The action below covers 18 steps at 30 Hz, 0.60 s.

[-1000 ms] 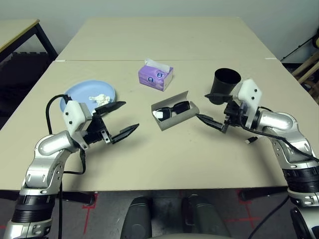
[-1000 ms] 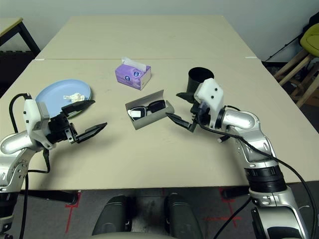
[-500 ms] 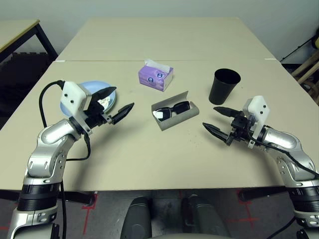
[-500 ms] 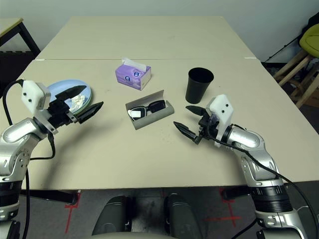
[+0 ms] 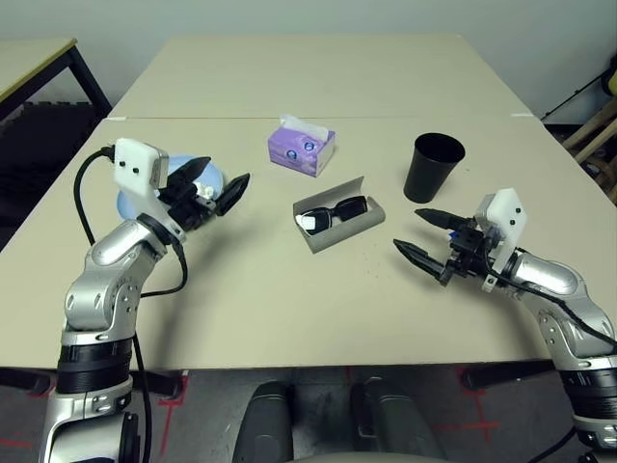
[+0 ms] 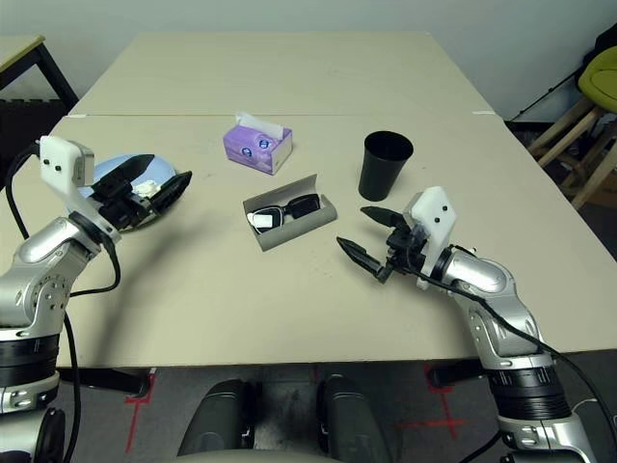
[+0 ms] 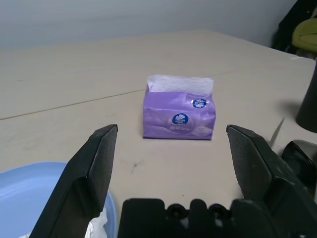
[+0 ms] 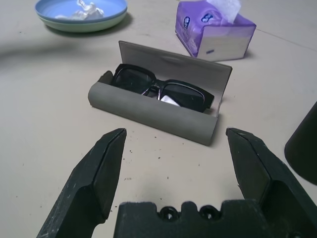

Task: Organize and tidy the items on the table.

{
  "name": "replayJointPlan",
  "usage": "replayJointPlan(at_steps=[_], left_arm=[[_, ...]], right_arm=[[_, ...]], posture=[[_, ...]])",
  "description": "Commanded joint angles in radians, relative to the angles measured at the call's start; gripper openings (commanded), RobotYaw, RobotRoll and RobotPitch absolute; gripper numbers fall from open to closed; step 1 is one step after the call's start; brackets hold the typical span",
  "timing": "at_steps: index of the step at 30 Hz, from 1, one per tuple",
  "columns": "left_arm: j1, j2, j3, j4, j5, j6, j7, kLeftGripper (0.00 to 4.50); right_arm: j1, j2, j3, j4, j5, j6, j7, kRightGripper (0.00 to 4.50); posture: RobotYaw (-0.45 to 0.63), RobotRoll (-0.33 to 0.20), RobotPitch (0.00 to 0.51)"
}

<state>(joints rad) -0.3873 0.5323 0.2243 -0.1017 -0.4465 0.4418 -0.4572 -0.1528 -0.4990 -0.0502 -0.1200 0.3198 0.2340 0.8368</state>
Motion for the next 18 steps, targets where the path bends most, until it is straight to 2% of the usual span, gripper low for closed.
replayJointPlan(at_steps=[1, 9, 18], left_arm=[[-0.042, -0.011, -0.004, 0.036, 0.028, 0.037, 0.049, 4.5], [-0.128, 0.025, -0.054, 0.089, 0.037, 0.2, 0.036, 4.5], [-0.153, 0.034, -0.13, 0.133, 0.092, 0.185, -0.031, 4.5]], right_arm=[[0.025, -0.003, -0.006, -0.025, 0.013, -0.009, -0.005, 4.46], [0.057, -0.008, -0.005, -0.016, 0.006, -0.06, 0.002, 4.46], [0.055, -0.007, -0.005, -0.008, 0.011, -0.081, 0.004, 4.46]], posture=[[0.08, 0.0, 0.068], [0.07, 0.0, 0.064], [0.05, 0.0, 0.054]])
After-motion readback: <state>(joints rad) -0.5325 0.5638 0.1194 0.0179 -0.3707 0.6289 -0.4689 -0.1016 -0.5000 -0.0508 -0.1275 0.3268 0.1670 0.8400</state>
